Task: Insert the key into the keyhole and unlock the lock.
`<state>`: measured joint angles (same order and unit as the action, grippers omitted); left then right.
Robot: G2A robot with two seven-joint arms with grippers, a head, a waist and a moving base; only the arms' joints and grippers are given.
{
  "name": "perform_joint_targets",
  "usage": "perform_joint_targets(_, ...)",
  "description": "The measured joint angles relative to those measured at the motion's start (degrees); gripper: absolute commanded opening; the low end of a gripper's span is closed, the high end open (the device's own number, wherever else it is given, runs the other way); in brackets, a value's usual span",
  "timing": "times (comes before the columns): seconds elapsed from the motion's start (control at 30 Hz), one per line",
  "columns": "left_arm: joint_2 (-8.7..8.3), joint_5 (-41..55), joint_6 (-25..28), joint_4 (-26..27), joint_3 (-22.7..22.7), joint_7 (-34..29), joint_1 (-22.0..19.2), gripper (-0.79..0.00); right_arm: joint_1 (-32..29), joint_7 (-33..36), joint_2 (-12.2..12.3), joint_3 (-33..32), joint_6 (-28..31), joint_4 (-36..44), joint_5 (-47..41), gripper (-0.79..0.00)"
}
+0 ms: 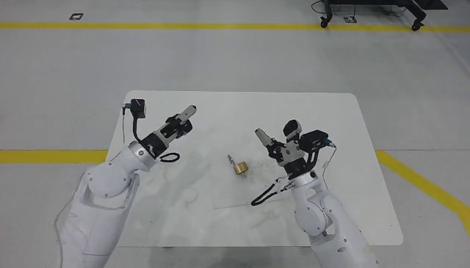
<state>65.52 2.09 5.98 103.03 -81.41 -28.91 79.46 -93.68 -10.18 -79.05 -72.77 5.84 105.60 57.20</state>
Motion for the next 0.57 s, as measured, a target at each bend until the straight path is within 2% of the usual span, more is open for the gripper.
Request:
perform_joint_targets(0.13, 0.54, -13.2, 4.5, 4.6, 1.9, 15.2, 3.0, 0.0, -2.3, -4.8, 0.3, -5.1, -0.3, 2.4, -2.7, 0.0)
perform_joint_targets(0.23, 0.96, -19.4, 4.9, 7.0, 3.9, 22.6, 4.3, 0.0, -4.4, -8.6, 0.5, -8.1, -0.3, 4.0, -3.8, 0.0)
perform_joint_targets(0.3, 1.09, -22.0, 4.2, 7.5, 4.7, 24.7, 4.5, -0.001, -5.3, -10.3, 0.6, -9.4, -0.3, 4.6, -3.6, 0.0)
perform_joint_targets(0.57, 1.08, -22.8, 3.9, 7.3, 4.5, 24.7, 4.7, -0.001, -5.4, -9.9, 0.8, -9.6, -0.4, 4.5, -3.1, -0.001)
